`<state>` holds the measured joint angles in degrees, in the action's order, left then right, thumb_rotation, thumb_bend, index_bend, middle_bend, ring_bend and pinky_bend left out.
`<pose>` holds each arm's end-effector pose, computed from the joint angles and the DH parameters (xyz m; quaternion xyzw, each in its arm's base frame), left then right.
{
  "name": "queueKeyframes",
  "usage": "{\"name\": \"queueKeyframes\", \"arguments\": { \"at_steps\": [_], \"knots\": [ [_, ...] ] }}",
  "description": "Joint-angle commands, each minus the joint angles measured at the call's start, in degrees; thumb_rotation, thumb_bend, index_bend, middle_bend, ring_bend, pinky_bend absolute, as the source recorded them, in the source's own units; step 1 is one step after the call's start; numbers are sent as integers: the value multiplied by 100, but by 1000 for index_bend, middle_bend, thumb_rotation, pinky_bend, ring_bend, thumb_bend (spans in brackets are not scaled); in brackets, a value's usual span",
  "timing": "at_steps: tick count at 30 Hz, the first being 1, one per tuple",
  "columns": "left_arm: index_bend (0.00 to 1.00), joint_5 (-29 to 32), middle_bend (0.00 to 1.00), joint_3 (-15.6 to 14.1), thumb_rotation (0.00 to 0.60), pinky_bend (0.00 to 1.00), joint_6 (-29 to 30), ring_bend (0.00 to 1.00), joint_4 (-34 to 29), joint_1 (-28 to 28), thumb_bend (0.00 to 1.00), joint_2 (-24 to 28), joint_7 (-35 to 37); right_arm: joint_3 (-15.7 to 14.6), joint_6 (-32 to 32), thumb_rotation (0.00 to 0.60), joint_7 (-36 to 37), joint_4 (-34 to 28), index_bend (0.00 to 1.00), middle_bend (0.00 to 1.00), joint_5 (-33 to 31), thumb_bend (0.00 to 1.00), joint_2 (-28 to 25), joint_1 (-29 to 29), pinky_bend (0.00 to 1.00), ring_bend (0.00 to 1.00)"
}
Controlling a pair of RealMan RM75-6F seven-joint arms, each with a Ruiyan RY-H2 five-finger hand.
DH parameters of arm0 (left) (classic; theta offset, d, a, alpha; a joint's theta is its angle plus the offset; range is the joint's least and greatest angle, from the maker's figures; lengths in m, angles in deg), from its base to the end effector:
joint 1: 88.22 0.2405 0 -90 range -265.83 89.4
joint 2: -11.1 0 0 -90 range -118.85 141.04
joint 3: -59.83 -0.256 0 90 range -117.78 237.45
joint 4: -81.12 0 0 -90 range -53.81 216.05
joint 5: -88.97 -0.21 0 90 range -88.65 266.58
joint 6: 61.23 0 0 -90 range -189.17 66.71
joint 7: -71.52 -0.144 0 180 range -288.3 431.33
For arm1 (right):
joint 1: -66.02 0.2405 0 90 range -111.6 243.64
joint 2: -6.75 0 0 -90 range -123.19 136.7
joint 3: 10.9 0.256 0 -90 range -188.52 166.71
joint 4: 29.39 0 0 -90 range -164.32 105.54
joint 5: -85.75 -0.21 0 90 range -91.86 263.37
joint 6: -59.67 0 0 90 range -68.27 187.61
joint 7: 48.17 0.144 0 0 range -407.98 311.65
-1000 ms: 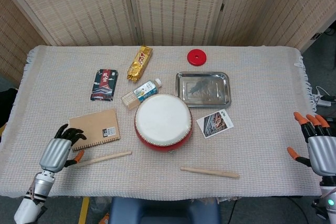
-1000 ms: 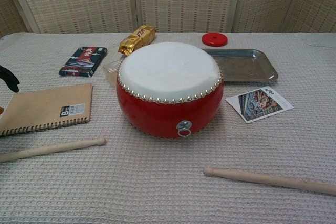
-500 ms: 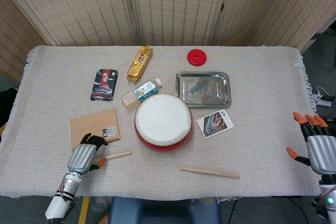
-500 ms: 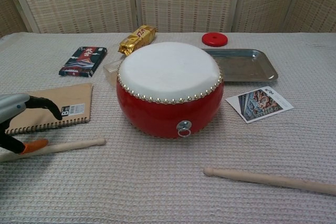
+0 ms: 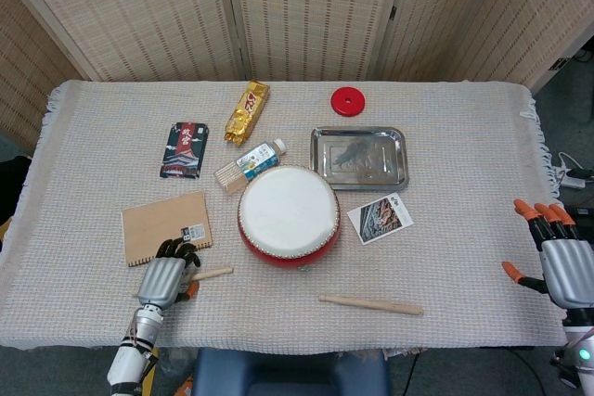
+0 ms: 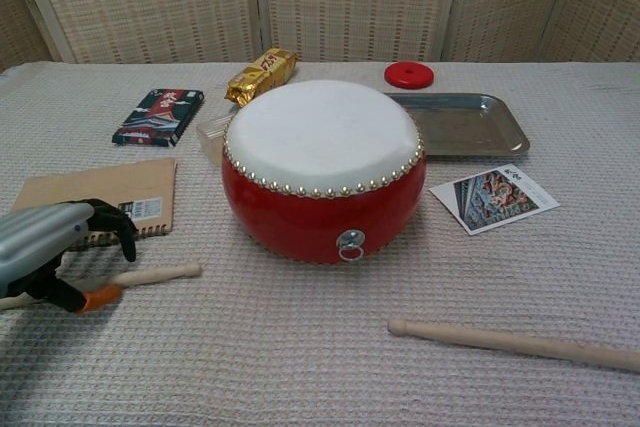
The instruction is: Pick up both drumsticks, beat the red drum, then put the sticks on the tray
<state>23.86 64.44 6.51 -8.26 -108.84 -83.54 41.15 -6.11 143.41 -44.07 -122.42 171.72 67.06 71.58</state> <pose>-0.2247 0.2360 -0.0375 -0.6781 -0.4567 -0.3018 0.4905 -0.3092 -0.1920 0.1811 0.5902 -0.3854 0.4036 0.5833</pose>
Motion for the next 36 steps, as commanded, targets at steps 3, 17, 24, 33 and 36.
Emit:
{"name": "queueKeyframes", "arguments": {
  "at_steps": [3, 17, 24, 33, 36],
  "knots": [
    [463, 69, 200, -8, 600, 72, -35, 53, 49, -41, 357, -44, -37, -40, -6, 600, 403, -54, 124, 183, 94, 124, -89, -4, 113, 28],
    [494, 166, 206, -67, 600, 72, -154, 53, 68, -149, 404, -111, -99, -70, -35, 600, 665, 13, 134, 183, 105, 124, -134, -2, 114, 28],
    [550, -187, 260, -135, 600, 91, -28, 101, -109, -65, 437, 72, 428, -67, -52, 600, 807, 26, 144, 183, 115, 124, -154, 17, 115, 28],
    [585, -1236, 310, 42, 600, 128, 354, 148, -483, 255, 436, 906, 3516, -89, 78, 600, 863, -37, 145, 183, 213, 124, -202, -26, 115, 28],
    [582, -1422, 328, 203, 600, 153, 483, 163, -304, 336, 441, 1085, 4859, -96, 107, 600, 855, -62, 145, 183, 227, 124, -206, -40, 115, 28]
  ]
}}
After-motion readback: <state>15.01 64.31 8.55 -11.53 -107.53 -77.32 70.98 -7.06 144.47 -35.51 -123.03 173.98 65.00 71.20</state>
